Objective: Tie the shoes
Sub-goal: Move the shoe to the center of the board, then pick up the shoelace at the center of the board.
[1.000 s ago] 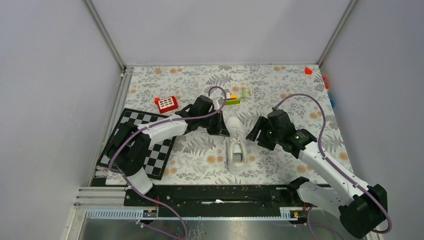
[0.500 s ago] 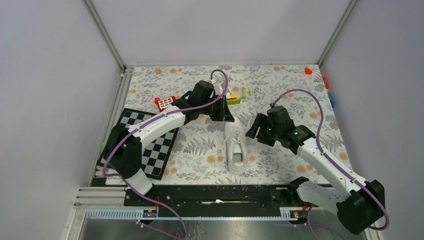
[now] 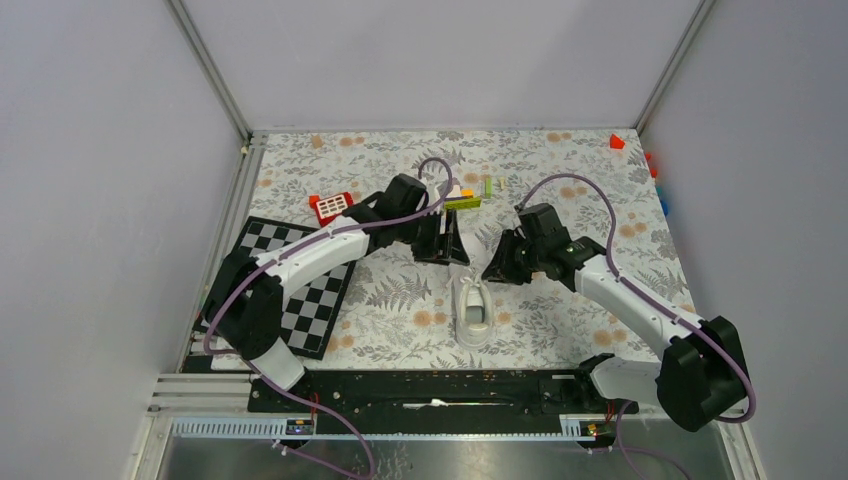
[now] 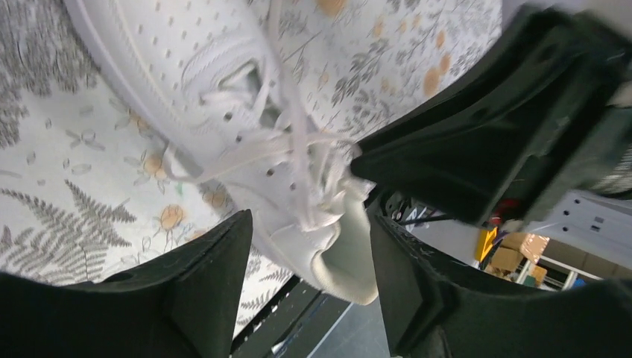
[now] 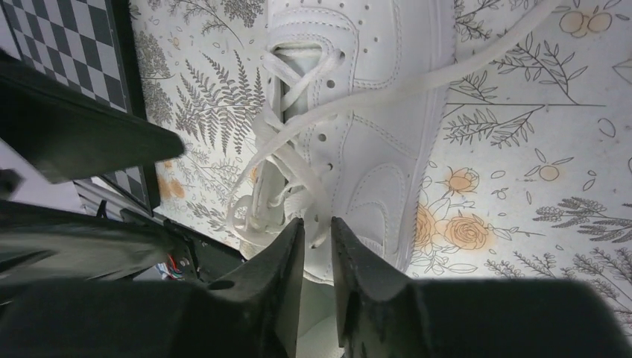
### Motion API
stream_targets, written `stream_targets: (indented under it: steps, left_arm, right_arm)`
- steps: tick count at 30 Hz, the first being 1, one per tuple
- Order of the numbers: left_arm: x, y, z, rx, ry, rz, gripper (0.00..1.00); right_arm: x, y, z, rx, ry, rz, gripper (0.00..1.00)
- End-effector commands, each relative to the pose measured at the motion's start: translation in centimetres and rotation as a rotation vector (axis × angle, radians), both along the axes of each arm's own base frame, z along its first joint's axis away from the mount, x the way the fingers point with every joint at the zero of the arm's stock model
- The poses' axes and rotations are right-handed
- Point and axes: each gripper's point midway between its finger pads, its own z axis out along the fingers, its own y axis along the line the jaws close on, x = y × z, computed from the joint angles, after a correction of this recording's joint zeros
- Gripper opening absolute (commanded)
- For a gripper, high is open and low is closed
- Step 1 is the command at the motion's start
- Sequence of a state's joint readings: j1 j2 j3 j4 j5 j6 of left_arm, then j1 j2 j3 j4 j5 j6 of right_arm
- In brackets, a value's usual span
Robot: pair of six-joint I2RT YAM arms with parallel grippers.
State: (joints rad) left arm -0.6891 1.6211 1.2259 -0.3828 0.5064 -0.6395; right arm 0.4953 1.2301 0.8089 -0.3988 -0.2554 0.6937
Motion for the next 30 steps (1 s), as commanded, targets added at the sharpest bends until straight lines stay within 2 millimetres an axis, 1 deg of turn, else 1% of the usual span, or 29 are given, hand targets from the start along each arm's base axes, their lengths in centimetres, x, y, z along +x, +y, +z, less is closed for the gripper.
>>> stream_targets:
  steps: [1,4,8,13,17,21,23,25,27,30]
  left_arm:
    - [-1.7,0.0,-1.0,-0.027,0.066,-0.021,0.61]
    - [-1.5,-0.1,-1.6,-0.022,0.076,-0.017,0.59]
    - [-1.2,-0.2,-1.6,-0.022,0.067,-0.016,0.57]
    - [-1.2,-0.3,-1.6,-0.019,0.060,-0.027,0.59]
    - [-1.3,-0.8,-1.9,-0.032,0.077,-0.054,0.59]
    - [-1.4,-1.0,-2.0,-0.032,0.080,-0.064,0.57]
    - [-1.4,-1.3,-2.0,-0.034,0.081,-0.070,0.54]
    - [-1.4,-1.7,-2.1,-0.033,0.082,-0.074,0.48]
    - [-1.1,-2.0,-2.2,-0.030,0.082,-0.064,0.38]
    - [-0.3,-2.3,-1.7,-0.037,0.063,-0.032,0.17]
  right_arm:
    - [1.7,0.5,2.2,0.025,-0.083,-0.005,0.18]
    - [2.0,0.2,2.6,0.027,-0.107,-0.028,0.00]
    - [1.7,-0.1,3.8,0.053,-0.161,-0.044,0.00]
    - [0.5,-0.7,4.9,0.105,-0.237,-0.048,0.00]
    - [-0.8,-0.9,4.4,0.154,-0.268,-0.038,0.00]
    - [-1.6,-1.4,3.7,0.156,-0.268,-0.056,0.00]
    - [-1.6,-1.7,3.6,0.152,-0.276,-0.072,0.00]
    - [-1.4,-1.9,3.7,0.151,-0.281,-0.086,0.00]
    - [-1.2,-1.9,4.0,0.151,-0.287,-0.093,0.00]
    - [-0.9,-1.8,4.2,0.149,-0.289,-0.099,0.00]
